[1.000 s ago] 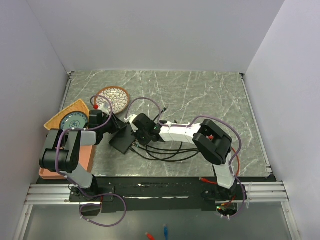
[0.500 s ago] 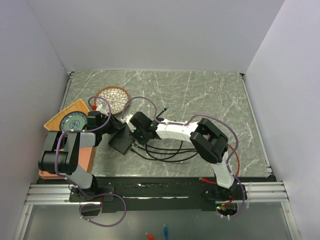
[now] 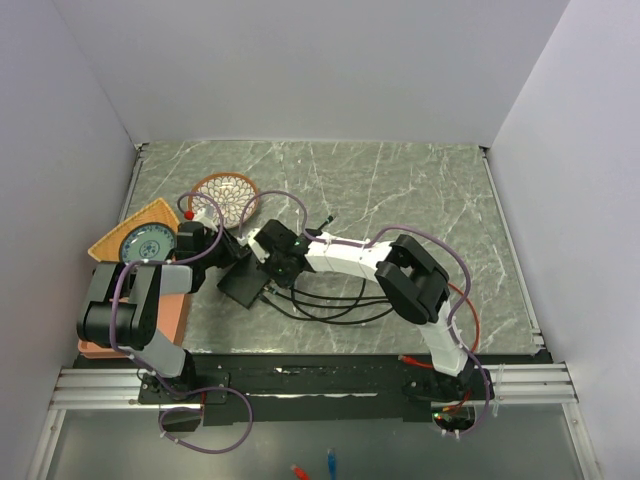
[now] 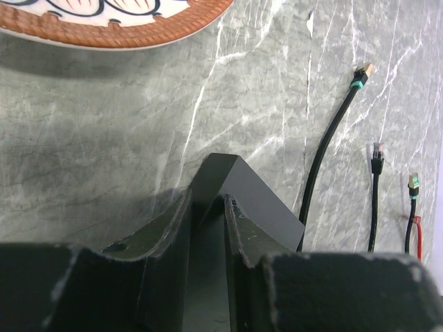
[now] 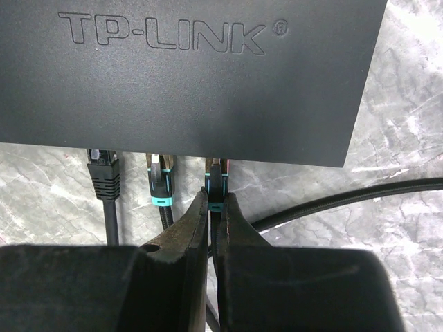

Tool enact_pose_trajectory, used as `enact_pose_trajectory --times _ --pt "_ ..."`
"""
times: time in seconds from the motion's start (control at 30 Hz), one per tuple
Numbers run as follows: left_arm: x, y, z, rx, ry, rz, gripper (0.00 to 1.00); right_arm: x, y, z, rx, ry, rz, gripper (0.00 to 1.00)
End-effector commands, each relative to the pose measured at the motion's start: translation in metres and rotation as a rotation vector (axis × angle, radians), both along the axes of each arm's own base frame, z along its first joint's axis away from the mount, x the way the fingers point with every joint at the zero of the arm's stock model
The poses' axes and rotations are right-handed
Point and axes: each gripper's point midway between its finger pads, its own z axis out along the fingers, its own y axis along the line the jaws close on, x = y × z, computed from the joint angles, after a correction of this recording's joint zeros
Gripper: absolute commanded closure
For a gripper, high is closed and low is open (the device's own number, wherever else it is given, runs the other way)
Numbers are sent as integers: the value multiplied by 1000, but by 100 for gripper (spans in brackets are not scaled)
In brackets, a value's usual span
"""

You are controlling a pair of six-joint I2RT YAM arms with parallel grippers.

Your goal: Insert the plug into the switch port

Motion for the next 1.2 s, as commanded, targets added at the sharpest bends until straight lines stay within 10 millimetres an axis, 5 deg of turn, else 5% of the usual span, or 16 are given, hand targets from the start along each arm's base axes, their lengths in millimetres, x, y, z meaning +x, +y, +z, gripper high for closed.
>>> enact_pose_trajectory --times 0.0,0.3,0.5,0.63,0.87,1.17 --pt "-67 -66 -3 -197 205 -261 99 67 92 120 452 -316 -7 100" --pt "-65 -65 0 -174 205 -229 98 59 84 111 431 -271 -20 100" --pt "-57 -55 -6 -125 217 -174 75 45 57 77 294 -209 -24 96" --pt "-51 -46 -6 -118 212 -125 61 39 35 62 227 -196 -45 77" --pt "-38 -16 6 -111 172 9 29 32 13 49 149 -177 -59 63" --pt "-25 26 54 1 30 203 1 34 -19 68 98 -257 -127 25"
